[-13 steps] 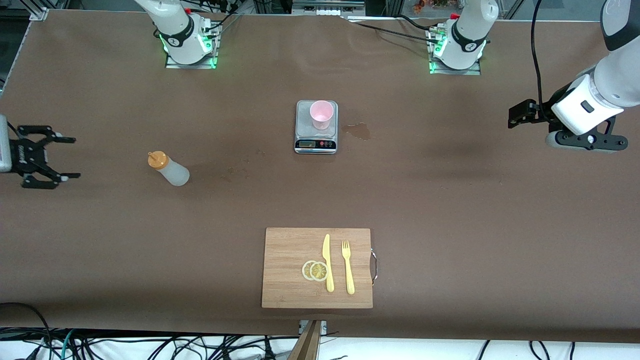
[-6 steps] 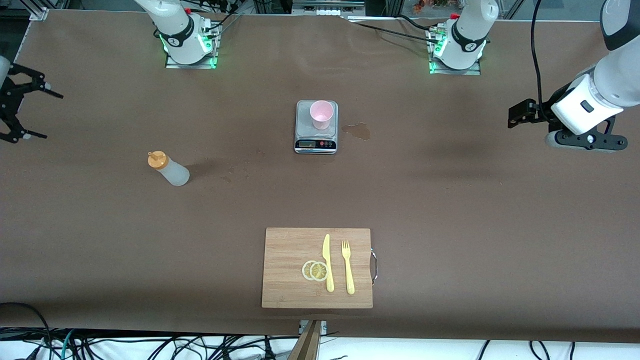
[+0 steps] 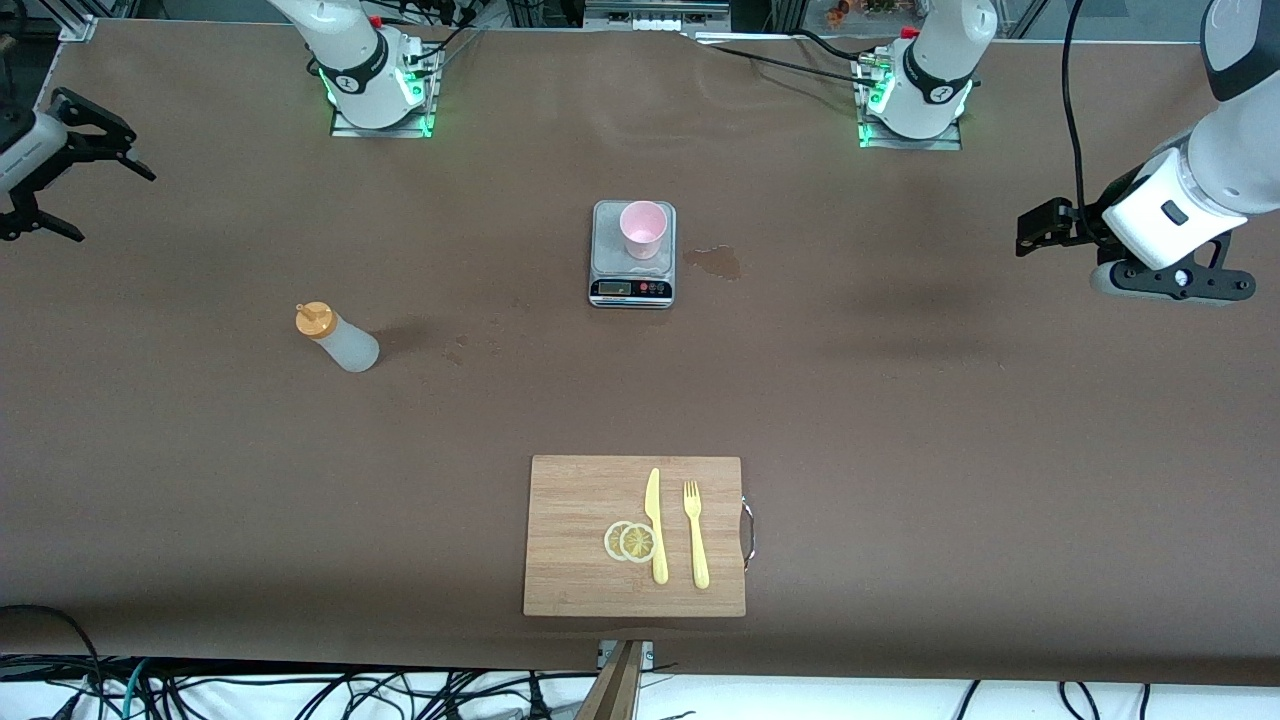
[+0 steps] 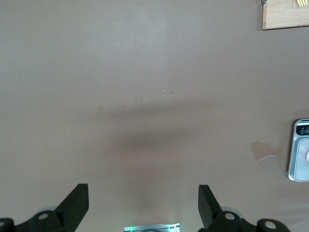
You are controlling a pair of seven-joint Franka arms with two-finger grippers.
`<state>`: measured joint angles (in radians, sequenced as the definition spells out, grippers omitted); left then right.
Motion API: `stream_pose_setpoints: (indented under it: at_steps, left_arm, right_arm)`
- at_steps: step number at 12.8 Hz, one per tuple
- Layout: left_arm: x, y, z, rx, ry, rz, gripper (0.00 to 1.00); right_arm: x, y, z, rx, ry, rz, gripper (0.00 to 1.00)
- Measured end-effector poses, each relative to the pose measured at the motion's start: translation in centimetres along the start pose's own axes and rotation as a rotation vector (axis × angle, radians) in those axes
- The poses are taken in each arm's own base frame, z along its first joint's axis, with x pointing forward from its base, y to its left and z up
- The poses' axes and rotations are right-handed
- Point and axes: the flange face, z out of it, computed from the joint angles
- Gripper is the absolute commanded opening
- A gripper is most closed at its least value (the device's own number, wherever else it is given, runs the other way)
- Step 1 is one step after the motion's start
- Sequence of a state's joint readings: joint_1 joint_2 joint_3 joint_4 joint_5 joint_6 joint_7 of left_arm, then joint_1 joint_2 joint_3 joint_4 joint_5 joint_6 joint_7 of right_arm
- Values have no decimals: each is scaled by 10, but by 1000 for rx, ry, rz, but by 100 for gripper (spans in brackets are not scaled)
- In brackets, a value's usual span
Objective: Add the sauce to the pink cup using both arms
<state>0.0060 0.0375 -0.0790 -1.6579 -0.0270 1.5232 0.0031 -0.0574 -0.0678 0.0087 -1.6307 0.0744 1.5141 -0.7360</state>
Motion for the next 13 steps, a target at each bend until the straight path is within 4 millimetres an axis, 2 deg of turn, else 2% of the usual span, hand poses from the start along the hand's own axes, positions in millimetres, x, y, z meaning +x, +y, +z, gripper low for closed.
stream_pose_setpoints:
  at_steps: [2,3,5,7,8,13]
  left_arm:
    - [0,0,0,0,0,0,100]
    - [0,0,0,0,0,0,100]
    - [0,0,0,0,0,0,100]
    - [0,0,0,0,0,0,100]
    - [0,0,0,0,0,0,100]
    - [0,0,0,0,0,0,100]
  right_arm:
    - [9,-10,0,-19,-7,136,100]
    - [10,-8,0,-38,1,177,100]
    - [6,10,-1,-80,41,233,100]
    - [-8,30,6,-77,42,276,100]
    - [-9,32,7,-76,42,289,100]
    - [0,7,0,-51,49,469,100]
